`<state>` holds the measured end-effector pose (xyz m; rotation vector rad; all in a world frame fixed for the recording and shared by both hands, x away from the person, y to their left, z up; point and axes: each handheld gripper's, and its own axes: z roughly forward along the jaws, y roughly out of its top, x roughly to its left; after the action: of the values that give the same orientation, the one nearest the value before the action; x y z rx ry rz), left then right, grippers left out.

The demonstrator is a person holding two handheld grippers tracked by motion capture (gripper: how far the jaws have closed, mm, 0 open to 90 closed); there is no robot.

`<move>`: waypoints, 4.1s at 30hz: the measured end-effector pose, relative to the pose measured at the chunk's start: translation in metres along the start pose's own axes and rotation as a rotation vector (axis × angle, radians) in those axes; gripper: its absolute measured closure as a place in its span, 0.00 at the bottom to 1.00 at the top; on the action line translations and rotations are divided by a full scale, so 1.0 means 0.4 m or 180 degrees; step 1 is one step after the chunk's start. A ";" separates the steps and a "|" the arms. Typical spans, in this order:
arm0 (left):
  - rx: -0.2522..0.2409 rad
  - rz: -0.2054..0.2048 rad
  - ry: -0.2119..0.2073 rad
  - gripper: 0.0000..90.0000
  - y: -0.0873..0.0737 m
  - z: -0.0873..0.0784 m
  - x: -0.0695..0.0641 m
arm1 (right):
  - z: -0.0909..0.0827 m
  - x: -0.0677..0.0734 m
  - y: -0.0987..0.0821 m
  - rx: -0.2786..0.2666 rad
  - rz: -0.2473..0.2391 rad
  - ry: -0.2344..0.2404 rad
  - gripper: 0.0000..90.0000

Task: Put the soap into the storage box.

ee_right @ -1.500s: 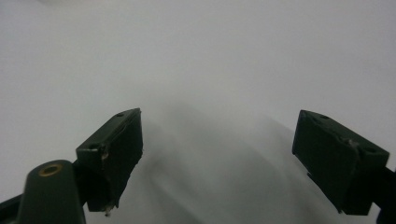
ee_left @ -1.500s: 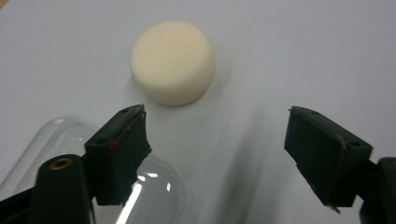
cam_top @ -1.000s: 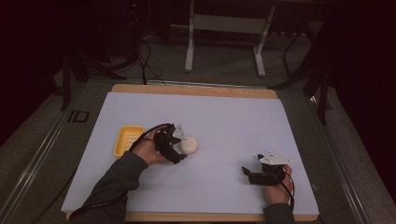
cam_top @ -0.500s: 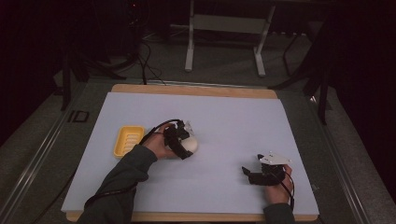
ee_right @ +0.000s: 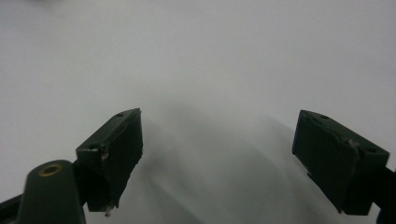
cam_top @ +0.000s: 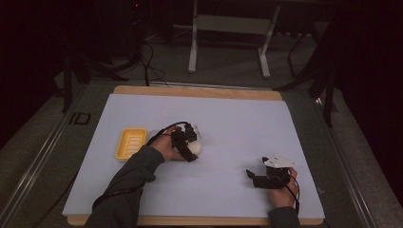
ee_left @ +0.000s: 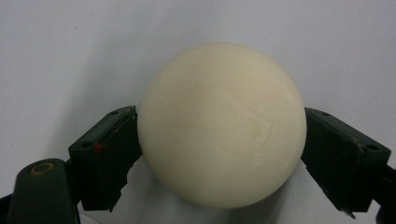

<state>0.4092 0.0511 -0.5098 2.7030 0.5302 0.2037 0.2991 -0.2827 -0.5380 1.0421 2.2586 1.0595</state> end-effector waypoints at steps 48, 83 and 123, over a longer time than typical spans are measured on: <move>0.0768 0.0320 -0.0292 0.26 0.011 -0.012 -0.014 | 0.001 0.001 0.000 0.0017 -0.0008 -0.0005 0.18; 0.0774 0.0556 -0.0294 0.27 0.010 -0.087 -0.003 | 0.000 0.000 0.000 0.0003 -0.0006 -0.0006 0.18; 0.0611 0.0326 -0.0157 0.27 -0.061 -0.202 0.053 | -0.002 0.001 -0.001 -0.0016 0.0003 -0.0023 0.18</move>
<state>0.4036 0.1076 -0.4437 2.9165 0.4162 0.1182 0.2982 -0.2830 -0.5377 1.0435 2.2489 1.0597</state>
